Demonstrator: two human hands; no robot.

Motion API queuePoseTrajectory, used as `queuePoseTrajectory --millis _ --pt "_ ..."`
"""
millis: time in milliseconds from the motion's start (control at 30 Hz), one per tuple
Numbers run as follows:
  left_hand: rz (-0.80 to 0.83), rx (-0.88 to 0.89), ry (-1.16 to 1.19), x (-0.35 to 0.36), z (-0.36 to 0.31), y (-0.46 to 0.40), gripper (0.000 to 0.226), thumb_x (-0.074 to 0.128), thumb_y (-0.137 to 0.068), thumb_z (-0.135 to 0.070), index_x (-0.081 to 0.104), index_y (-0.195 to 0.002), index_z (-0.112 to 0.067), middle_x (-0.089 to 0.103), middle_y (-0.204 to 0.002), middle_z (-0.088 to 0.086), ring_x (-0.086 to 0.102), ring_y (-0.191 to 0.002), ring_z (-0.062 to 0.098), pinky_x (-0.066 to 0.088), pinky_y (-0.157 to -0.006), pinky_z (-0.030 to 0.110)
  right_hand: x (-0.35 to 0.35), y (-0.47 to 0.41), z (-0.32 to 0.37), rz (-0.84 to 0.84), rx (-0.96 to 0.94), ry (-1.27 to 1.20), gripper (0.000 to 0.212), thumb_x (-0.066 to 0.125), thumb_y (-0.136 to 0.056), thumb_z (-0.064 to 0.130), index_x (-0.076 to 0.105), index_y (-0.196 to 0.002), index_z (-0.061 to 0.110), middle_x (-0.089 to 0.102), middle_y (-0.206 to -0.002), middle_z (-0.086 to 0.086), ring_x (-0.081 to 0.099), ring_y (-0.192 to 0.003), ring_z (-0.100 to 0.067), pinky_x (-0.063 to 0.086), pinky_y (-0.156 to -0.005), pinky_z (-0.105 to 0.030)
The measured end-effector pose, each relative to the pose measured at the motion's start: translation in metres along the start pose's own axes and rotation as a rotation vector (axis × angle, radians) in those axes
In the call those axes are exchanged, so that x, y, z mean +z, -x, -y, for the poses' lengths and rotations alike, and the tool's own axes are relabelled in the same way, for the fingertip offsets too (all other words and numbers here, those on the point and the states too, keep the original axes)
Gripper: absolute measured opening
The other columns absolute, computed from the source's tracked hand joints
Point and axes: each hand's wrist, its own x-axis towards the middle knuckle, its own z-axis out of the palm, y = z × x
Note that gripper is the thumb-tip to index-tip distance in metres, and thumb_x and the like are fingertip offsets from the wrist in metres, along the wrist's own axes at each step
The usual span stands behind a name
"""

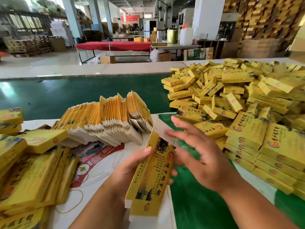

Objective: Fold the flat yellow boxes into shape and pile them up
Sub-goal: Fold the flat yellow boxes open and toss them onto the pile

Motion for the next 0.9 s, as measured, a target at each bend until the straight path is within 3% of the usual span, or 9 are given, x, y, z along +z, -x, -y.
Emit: queuePoseTrajectory --millis 67,167,233,333,433,567,667,800,900 --pt "0.086 0.041 0.181 0.006 0.007 -0.013 0.018 0.079 -0.069 -0.042 0.080 -0.079 -0.028 0.075 -0.068 -0.002 0.069 -0.068 -0.004 0.053 -0.066 0.010 0.008 0.003 0.003 0.110 0.081 -0.079 0.040 0.056 -0.092 0.035 0.056 -0.131 0.044 0.030 -0.156 0.021 0.030 -0.140 0.008 0.045 -0.098 -0.011" --pt "0.120 -0.009 0.426 0.006 0.025 -0.004 0.074 0.090 -0.048 -0.049 0.072 -0.108 -0.009 0.068 -0.104 0.018 0.065 -0.091 0.027 0.053 -0.084 0.037 0.015 0.005 0.006 0.176 0.193 -0.276 0.032 0.060 -0.087 0.043 0.057 -0.119 0.048 0.031 -0.152 0.028 0.043 -0.133 0.001 0.053 -0.083 -0.017" --pt "0.128 -0.059 0.428 0.010 0.031 -0.005 0.078 0.089 -0.052 -0.047 0.066 -0.115 -0.007 0.062 -0.103 0.021 0.062 -0.089 0.029 0.053 -0.081 0.039 0.016 0.003 0.006 0.184 0.274 -0.387 0.023 0.061 -0.083 0.047 0.058 -0.105 0.038 0.045 -0.143 0.020 0.055 -0.122 -0.011 0.057 -0.078 -0.031" --pt "0.168 -0.121 0.476 0.010 0.033 -0.008 0.068 0.087 -0.058 -0.041 0.066 -0.115 -0.009 0.066 -0.099 0.019 0.064 -0.089 0.028 0.055 -0.080 0.037 0.017 0.001 0.005 0.163 0.333 -0.406 0.027 0.061 -0.082 0.054 0.062 -0.089 0.028 0.055 -0.115 0.020 0.059 -0.099 -0.003 0.048 -0.076 -0.025" --pt "0.171 -0.086 0.484 0.011 0.031 -0.008 0.070 0.088 -0.058 -0.039 0.064 -0.117 -0.009 0.065 -0.100 0.019 0.063 -0.089 0.030 0.055 -0.083 0.041 0.017 0.001 0.002 0.198 0.299 -0.391 0.028 0.059 -0.090 0.047 0.074 -0.099 0.025 0.053 -0.130 0.018 0.059 -0.112 -0.002 0.050 -0.086 -0.021" --pt "0.248 -0.060 0.482 0.012 0.030 -0.005 0.070 0.081 -0.068 -0.048 0.061 -0.119 -0.006 0.069 -0.103 0.014 0.067 -0.091 0.026 0.055 -0.086 0.039 0.011 0.001 0.005 0.169 0.359 -0.575 0.022 0.059 -0.090 0.035 0.076 -0.092 0.021 0.053 -0.133 0.016 0.063 -0.076 0.004 0.049 -0.062 -0.015" --pt "0.314 -0.066 0.464 0.013 0.027 -0.003 0.081 0.077 -0.072 -0.050 0.046 -0.128 0.000 0.067 -0.109 0.014 0.067 -0.095 0.026 0.054 -0.090 0.040 0.009 0.000 0.004 0.070 0.399 -0.556 0.028 0.059 -0.087 0.041 0.074 -0.094 0.019 0.059 -0.125 0.019 0.063 -0.089 -0.026 0.048 -0.066 -0.040" --pt "0.138 -0.024 0.457 0.009 0.033 -0.005 0.076 0.085 -0.064 -0.045 0.061 -0.122 -0.001 0.063 -0.113 0.023 0.065 -0.093 0.031 0.054 -0.087 0.043 0.013 0.001 0.004 -0.077 0.411 -0.532 0.026 0.068 -0.079 0.051 0.066 -0.091 0.028 0.067 -0.102 0.015 0.066 -0.082 -0.001 0.054 -0.063 -0.020" --pt "0.024 0.018 0.377 0.009 0.032 -0.009 0.062 0.084 -0.068 -0.040 0.067 -0.114 -0.001 0.067 -0.102 0.017 0.067 -0.087 0.025 0.056 -0.080 0.034 0.021 0.003 -0.003 -0.100 0.524 -0.481 0.068 0.073 -0.060 0.076 0.063 -0.114 0.036 0.066 -0.119 0.010 0.066 -0.103 -0.001 0.059 -0.082 -0.027"
